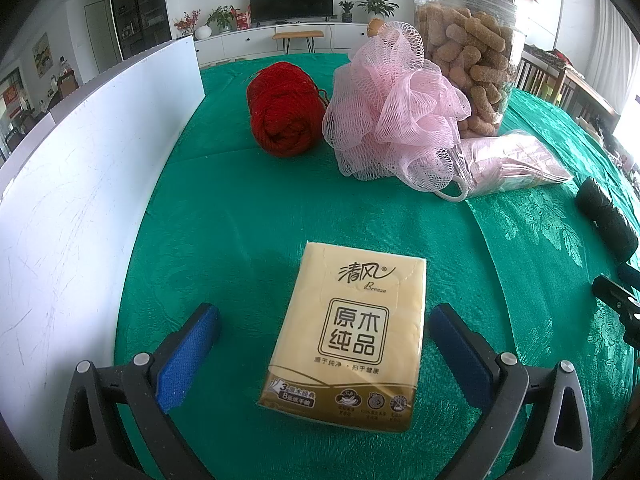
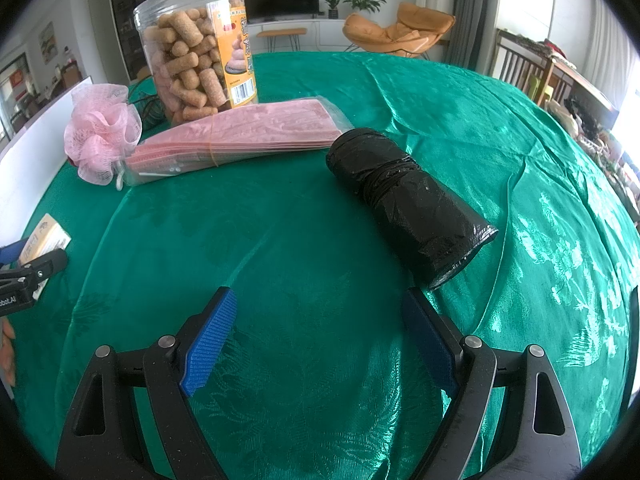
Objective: Organize soft objects
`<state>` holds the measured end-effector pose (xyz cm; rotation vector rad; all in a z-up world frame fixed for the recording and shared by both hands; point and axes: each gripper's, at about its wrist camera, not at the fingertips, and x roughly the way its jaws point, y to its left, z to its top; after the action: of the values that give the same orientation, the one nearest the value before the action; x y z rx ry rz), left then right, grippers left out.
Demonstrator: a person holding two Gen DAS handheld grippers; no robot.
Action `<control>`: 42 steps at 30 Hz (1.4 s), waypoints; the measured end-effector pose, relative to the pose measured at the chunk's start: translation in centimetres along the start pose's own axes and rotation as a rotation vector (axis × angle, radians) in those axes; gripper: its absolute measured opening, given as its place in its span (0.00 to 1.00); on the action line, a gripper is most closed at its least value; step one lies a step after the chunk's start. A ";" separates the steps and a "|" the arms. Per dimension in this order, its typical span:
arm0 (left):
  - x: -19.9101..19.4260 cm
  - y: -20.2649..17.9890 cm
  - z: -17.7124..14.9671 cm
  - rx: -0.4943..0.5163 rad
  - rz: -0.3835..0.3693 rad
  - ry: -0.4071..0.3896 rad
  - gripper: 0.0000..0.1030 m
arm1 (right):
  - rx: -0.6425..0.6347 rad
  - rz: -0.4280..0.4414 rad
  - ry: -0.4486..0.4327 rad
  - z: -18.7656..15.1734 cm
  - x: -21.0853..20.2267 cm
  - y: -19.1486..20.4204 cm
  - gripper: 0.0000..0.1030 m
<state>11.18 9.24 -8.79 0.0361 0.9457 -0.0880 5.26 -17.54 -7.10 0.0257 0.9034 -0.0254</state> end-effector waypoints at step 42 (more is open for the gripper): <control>0.1 0.1 0.1 -0.001 0.000 0.000 1.00 | -0.310 0.359 0.029 13.2 3.3 17.5 0.17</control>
<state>11.31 9.28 -8.78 0.0353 0.9458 -0.0878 18.19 -0.49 -1.33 -0.1009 0.9132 0.4500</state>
